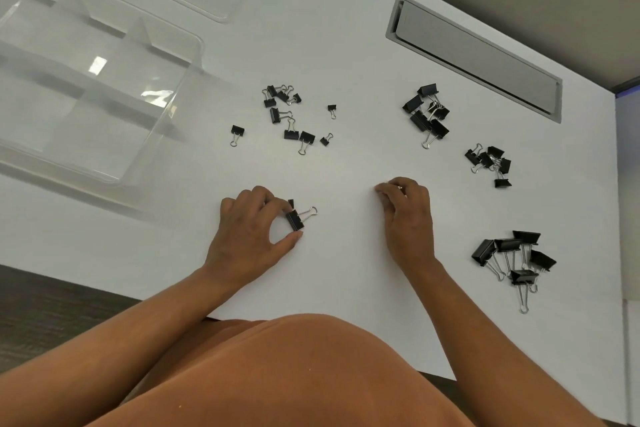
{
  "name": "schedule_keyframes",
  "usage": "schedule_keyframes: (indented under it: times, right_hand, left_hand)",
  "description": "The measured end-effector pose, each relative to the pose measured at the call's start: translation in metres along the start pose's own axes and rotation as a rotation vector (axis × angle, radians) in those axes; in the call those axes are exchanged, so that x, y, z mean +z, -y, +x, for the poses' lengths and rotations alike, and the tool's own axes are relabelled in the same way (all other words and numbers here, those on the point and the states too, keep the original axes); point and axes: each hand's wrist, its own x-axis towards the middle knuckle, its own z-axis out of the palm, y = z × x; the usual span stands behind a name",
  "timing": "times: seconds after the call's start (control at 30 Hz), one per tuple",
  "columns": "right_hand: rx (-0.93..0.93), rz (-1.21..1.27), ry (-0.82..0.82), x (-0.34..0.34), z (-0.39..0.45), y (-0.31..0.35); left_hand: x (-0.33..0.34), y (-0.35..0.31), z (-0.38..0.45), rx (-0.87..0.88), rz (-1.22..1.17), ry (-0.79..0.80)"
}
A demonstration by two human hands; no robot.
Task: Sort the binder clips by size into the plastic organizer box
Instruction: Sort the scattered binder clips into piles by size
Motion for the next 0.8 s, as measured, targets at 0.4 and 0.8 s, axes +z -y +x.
schedule_keyframes:
  times: [0.4,0.8]
  right_hand:
    - [-0.091,0.197,-0.068,0.009,0.032,0.067]
    - [-0.103,0.156,0.150,0.041,0.076,0.082]
  left_hand:
    - [-0.007,-0.002,-0.001,-0.020,-0.120,0.000]
    - [-0.043,0.049,0.014,-0.139,-0.008,-0.094]
